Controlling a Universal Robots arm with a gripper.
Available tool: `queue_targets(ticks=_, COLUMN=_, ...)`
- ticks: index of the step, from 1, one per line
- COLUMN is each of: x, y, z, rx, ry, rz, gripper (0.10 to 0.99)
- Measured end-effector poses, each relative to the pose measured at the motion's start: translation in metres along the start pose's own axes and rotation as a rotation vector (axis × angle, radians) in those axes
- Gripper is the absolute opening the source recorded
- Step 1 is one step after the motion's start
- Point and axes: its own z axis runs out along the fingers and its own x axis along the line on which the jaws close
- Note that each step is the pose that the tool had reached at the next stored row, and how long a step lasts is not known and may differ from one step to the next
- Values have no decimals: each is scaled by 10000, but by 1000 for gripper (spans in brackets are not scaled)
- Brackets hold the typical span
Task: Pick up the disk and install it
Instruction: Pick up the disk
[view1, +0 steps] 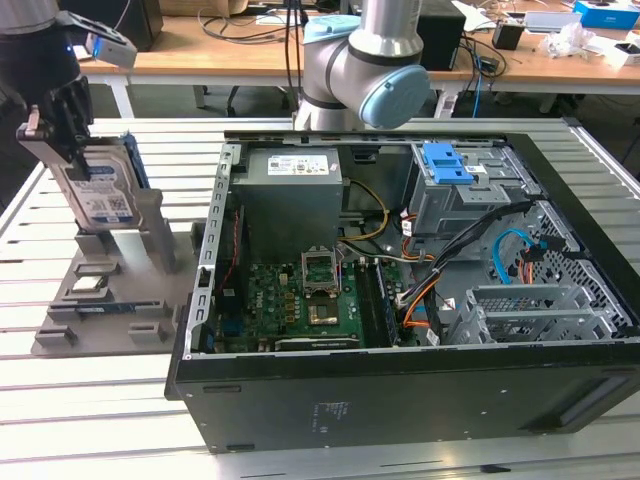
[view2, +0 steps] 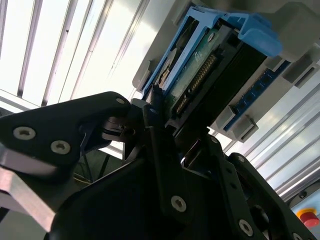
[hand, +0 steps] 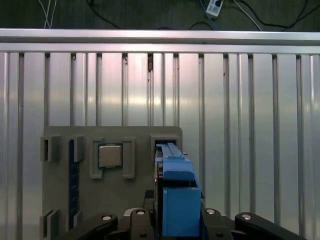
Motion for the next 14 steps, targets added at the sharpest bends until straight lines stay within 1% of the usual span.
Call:
queue_targets(ticks=2, x=-1, y=2, z=-41, rx=0, ry=0, rz=0, gripper=365)
queue_targets(ticks=4, x=-3, y=4, z=-100, rx=-1, ry=0, rz=0, gripper=365)
queue_targets(ticks=6, x=-3, y=5, z=-130, rx=-1, ry=0, rz=0, gripper=365)
queue_targets(ticks=9, x=-5, y=8, z=-196, rx=0, ry=-1, rz=0, gripper=365)
queue_targets(ticks=10, x=-6, y=10, z=-238, rx=0, ry=-1, rz=0, gripper=365)
queue_targets(ticks=11, x=-6, y=11, z=-258, rx=0, ry=0, rz=0, gripper=365)
queue_targets(ticks=13, x=-8, y=13, z=-329, rx=0, ry=-1, rz=0, gripper=365)
queue_targets(ticks=14, x=-8, y=14, z=-348, rx=0, ry=0, rz=0, gripper=365)
